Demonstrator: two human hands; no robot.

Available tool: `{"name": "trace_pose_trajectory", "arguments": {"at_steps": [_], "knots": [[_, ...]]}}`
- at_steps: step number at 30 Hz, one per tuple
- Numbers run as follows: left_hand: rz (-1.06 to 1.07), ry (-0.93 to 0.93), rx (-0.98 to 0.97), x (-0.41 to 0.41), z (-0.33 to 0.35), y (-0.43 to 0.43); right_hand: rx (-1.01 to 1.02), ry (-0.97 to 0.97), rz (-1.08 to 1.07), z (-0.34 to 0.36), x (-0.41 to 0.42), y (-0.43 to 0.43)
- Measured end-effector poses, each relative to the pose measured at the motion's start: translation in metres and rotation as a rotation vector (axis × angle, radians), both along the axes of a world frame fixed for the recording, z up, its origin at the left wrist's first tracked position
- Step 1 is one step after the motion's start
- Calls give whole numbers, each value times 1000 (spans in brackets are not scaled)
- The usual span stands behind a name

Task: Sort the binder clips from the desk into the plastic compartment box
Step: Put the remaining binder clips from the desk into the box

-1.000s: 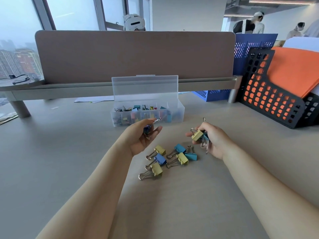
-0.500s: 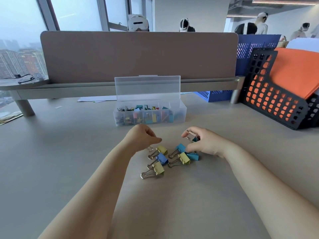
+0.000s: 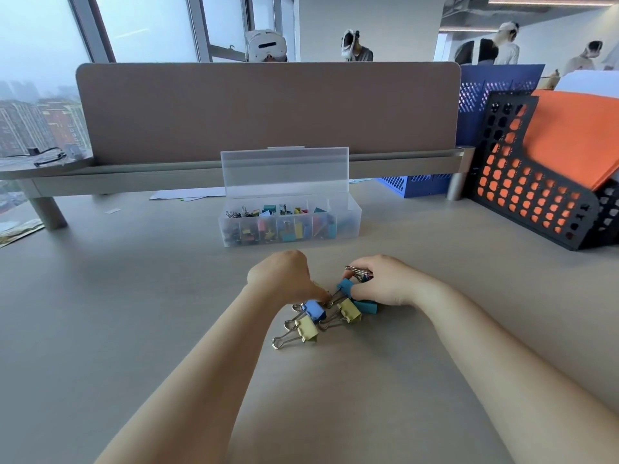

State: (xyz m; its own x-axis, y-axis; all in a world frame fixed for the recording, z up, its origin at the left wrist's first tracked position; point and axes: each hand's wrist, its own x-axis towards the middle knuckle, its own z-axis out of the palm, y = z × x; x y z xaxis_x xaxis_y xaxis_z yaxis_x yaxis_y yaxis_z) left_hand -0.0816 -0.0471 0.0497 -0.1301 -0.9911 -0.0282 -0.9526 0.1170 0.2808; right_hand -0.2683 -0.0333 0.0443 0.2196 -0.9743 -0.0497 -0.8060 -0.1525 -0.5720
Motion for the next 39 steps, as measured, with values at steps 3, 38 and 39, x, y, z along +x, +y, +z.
{"name": "trace_pose_trajectory", "arguments": {"at_steps": [3,38,39], "knots": [[25,22,-12,0,0,0,-11,8,-7,-3,2,-1],[53,123,-130,-9,-24,-14,-150,-439,-253,-30,2,-24],[30,171,-109,-5,-23,-16,-149,-442,-254,-29,2,-23]]}}
